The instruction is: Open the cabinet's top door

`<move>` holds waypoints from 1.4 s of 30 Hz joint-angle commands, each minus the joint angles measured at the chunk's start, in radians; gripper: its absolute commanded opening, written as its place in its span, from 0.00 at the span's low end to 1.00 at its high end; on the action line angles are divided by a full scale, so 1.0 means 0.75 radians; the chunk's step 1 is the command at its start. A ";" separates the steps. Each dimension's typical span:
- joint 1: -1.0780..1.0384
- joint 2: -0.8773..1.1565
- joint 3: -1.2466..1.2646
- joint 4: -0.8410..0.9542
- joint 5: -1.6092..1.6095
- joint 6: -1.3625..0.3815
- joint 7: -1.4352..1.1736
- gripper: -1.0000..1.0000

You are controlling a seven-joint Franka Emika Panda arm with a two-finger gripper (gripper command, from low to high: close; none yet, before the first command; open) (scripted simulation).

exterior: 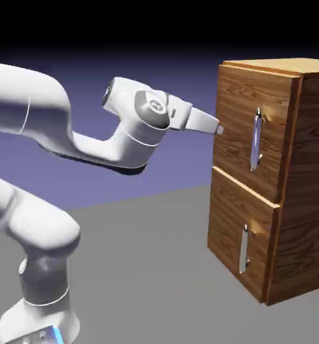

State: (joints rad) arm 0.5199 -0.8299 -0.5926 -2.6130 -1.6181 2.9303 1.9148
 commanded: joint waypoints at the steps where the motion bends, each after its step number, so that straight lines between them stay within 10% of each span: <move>1: 0.018 -0.009 -0.021 0.007 -0.058 -0.004 0.042 1.00; 35: 0.761 -0.180 -0.746 0.374 -1.706 -0.157 1.235 1.00; 36: 0.761 -0.180 -0.746 0.374 -1.706 -0.157 1.235 0.00; 42: 0.520 -0.093 -0.546 0.202 -1.593 -0.303 1.311 0.00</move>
State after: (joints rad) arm 0.9096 -0.8994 -1.0024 -2.4613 -2.8144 2.7042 2.8973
